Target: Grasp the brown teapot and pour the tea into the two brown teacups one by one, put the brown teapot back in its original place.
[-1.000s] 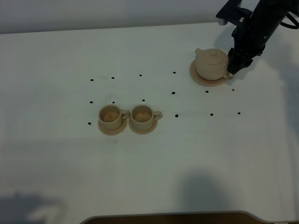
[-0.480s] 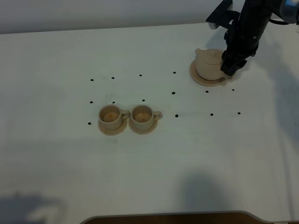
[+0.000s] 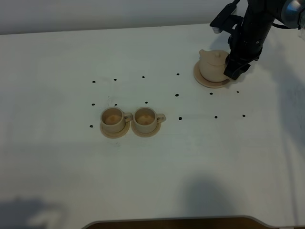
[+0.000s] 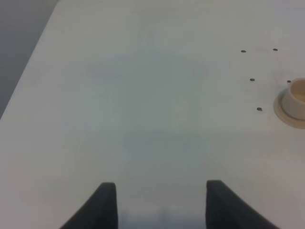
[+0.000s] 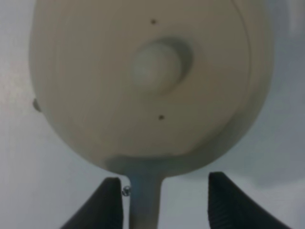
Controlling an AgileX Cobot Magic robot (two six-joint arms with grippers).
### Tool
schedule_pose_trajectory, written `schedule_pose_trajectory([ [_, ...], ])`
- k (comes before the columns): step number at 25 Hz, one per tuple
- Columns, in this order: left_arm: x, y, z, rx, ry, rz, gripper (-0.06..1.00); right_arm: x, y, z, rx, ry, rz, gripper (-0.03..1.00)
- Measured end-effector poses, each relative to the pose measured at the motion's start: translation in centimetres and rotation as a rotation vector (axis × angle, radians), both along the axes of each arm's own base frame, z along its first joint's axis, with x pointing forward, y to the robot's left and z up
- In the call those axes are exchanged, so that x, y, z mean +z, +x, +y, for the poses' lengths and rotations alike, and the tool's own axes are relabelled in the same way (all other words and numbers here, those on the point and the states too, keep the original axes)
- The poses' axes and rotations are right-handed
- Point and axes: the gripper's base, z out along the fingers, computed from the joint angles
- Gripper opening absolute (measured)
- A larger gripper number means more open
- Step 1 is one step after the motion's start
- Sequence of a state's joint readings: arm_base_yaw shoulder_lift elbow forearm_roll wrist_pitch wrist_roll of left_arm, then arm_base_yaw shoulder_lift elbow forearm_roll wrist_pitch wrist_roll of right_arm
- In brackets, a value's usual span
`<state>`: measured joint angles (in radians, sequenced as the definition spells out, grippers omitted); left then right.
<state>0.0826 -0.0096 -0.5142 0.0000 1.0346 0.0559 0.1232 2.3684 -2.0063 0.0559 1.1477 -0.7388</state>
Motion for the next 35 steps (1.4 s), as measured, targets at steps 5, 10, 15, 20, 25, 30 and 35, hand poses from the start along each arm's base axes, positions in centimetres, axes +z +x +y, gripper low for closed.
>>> schedule_pose_trajectory([
  [5, 0.0, 0.0, 0.0, 0.0, 0.0, 0.0, 0.46, -0.08, 0.08, -0.02, -0.001, -0.002, -0.006, 0.37],
  [10, 0.0, 0.0, 0.0, 0.0, 0.0, 0.0, 0.46, -0.13, 0.08, -0.01, -0.007, -0.001, -0.005, 0.34],
  [15, 0.0, 0.0, 0.0, 0.0, 0.0, 0.0, 0.46, -0.16, 0.08, -0.01, -0.012, 0.0, -0.004, 0.32],
  [20, 0.0, 0.0, 0.0, 0.0, 0.0, 0.0, 0.46, -0.16, 0.08, -0.02, -0.025, 0.001, -0.003, 0.21],
  [25, 0.0, 0.0, 0.0, 0.0, 0.0, 0.0, 0.46, -0.16, 0.09, -0.05, -0.025, -0.003, -0.004, 0.11],
  [30, 0.0, 0.0, 0.0, 0.0, 0.0, 0.0, 0.46, -0.16, 0.09, -0.06, -0.025, -0.003, -0.004, 0.11],
  [35, 0.0, 0.0, 0.0, 0.0, 0.0, 0.0, 0.46, 0.23, 0.04, 0.04, -0.028, 0.009, -0.009, 0.11],
])
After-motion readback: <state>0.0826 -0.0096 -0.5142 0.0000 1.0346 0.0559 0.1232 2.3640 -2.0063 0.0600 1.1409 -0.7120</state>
